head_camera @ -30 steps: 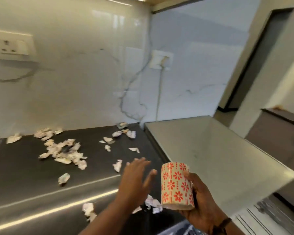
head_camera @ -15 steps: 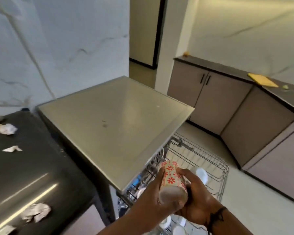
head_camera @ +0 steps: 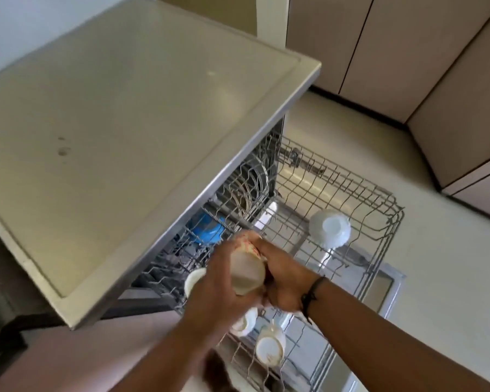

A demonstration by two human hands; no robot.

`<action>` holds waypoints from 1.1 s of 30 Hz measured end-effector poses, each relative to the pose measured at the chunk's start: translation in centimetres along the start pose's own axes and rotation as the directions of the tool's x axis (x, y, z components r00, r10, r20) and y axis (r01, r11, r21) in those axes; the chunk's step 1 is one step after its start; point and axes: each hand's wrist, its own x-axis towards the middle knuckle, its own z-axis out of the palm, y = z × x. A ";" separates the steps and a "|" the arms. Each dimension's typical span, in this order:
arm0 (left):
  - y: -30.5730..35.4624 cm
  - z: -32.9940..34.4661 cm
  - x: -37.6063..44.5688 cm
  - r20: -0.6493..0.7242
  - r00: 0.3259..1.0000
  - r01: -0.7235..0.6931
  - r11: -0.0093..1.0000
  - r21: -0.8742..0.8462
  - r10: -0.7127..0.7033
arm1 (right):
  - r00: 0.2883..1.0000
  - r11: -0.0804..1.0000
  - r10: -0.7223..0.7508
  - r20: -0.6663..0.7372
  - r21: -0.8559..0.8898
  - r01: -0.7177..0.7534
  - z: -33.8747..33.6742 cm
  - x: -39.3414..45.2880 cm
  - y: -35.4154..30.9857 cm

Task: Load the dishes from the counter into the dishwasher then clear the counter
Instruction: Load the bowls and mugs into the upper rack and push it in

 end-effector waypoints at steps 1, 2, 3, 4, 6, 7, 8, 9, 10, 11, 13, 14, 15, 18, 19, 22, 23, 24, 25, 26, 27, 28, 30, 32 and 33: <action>-1.0 -0.3 1.0 -0.035 0.999 0.040 0.999 -0.012 -0.040 | 1.000 0.998 0.004 0.002 -0.069 -0.004 -0.1 0.9 -0.5; -2.0 -0.8 1.9 -0.084 0.992 0.087 0.996 -0.030 -0.089 | 1.000 0.986 -0.016 -0.009 -0.168 0.015 -0.1 1.8 -1.1; -3.2 -1.0 2.9 -0.130 0.980 0.145 0.988 -0.051 -0.151 | 0.997 0.957 -0.067 -0.034 -0.283 0.055 -0.3 2.9 -1.5; -4.3 -1.2 4.0 -0.169 0.963 0.198 0.977 -0.082 -0.209 | 0.987 0.904 -0.145 -0.075 -0.415 0.102 -0.7 3.8 -1.8; -6.6 -1.4 5.9 -0.220 0.927 0.283 0.951 -0.122 -0.304 | 0.910 0.717 -0.373 -0.181 -0.679 0.159 -2.3 5.5 -2.3; -7.4 -1.5 6.7 -0.246 0.908 0.315 0.940 -0.127 -0.338 | 0.854 0.611 -0.479 -0.205 -0.776 0.156 -3.2 6.0 -2.3; -8.3 -1.4 7.4 -0.271 0.892 0.340 0.932 -0.123 -0.361 | 0.805 0.509 -0.558 -0.201 -0.849 0.141 -4.1 6.3 -2.2; -9.0 -1.3 8.1 -0.290 0.878 0.367 0.924 -0.104 -0.381 | 0.767 0.373 -0.619 -0.168 -0.922 0.099 -5.0 6.5 -2.1; -9.6 -1.2 8.7 -0.301 0.867 0.390 0.917 -0.082 -0.396 | 0.741 0.201 -0.663 -0.108 -0.979 0.037 -5.9 6.8 -2.1; -10.2 -1.0 9.2 -0.297 0.860 0.414 0.908 -0.067 -0.414 | 0.729 0.038 -0.683 -0.044 -0.999 -0.025 -6.7 7.1 -2.0; -11.0 -0.9 10.3 -0.269 0.847 0.452 0.887 -0.092 -0.459 | 0.738 -0.139 -0.675 0.025 -0.986 -0.094 -7.8 8.2 -2.1; -11.4 -0.9 10.9 -0.257 0.839 0.466 0.877 -0.115 -0.479 | 0.745 -0.174 -0.666 0.042 -0.980 -0.100 -8.3 8.9 -2.1; -11.6 -0.8 11.3 -0.243 0.835 0.479 0.869 -0.121 -0.494 | 0.748 -0.201 -0.661 0.058 -0.974 -0.103 -8.7 9.5 -2.2; -12.3 -0.6 12.2 -0.201 0.842 0.499 0.864 -0.067 -0.501 | 0.736 -0.220 -0.675 0.063 -0.968 -0.119 -10.1 11.1 -2.1; -12.2 -0.6 12.4 -0.189 0.844 0.504 0.863 -0.041 -0.502 | 0.734 -0.205 -0.678 0.049 -0.971 -0.125 -10.4 11.4 -2.1; -12.4 -0.3 12.8 -0.162 0.848 0.511 0.860 -0.002 -0.505 | 0.738 -0.136 -0.675 0.002 -0.983 -0.121 -11.8 12.2 -1.9; -12.4 -0.3 13.0 -0.156 0.849 0.511 0.859 0.006 -0.504 | 0.742 -0.112 -0.671 -0.005 -0.988 -0.108 -12.3 12.6 -1.9; -12.6 -0.3 13.2 -0.151 0.851 0.511 0.859 0.017 -0.503 | 0.747 -0.096 -0.665 -0.008 -0.991 -0.095 -12.8 12.9 -1.9; -12.6 -0.3 13.3 -0.142 0.851 0.514 0.857 0.032 -0.505 | 0.751 -0.096 -0.660 -0.002 -0.992 -0.087 -13.3 13.3 -2.0; -12.7 -0.3 13.4 -0.135 0.850 0.518 0.854 0.049 -0.509 | 0.758 -0.114 -0.652 0.012 -0.990 -0.083 -13.7 13.8 -2.1; -12.8 -0.4 13.4 -0.124 0.847 0.527 0.847 0.073 -0.517 | 0.770 -0.147 -0.637 0.030 -0.986 -0.083 -14.0 14.2 -2.3; -13.0 -0.4 13.5 -0.111 0.844 0.534 0.839 0.099 -0.524 | 0.786 -0.189 -0.616 0.050 -0.978 -0.086 -14.2 14.8 -2.5; -13.1 -0.4 13.5 -0.082 0.840 0.542 0.827 0.149 -0.536 | 0.810 -0.290 -0.578 0.096 -0.952 -0.094 -14.2 15.8 -2.8; -13.4 -0.4 13.7 -0.057 0.840 0.541 0.824 0.171 -0.540 | 0.815 -0.377 -0.561 0.143 -0.921 -0.098 -14.2 16.6 -3.1; -13.4 -0.4 13.7 -0.044 0.842 0.535 0.824 0.185 -0.537 | 0.819 -0.409 -0.553 0.156 -0.907 -0.103 -14.3 17.1 -3.2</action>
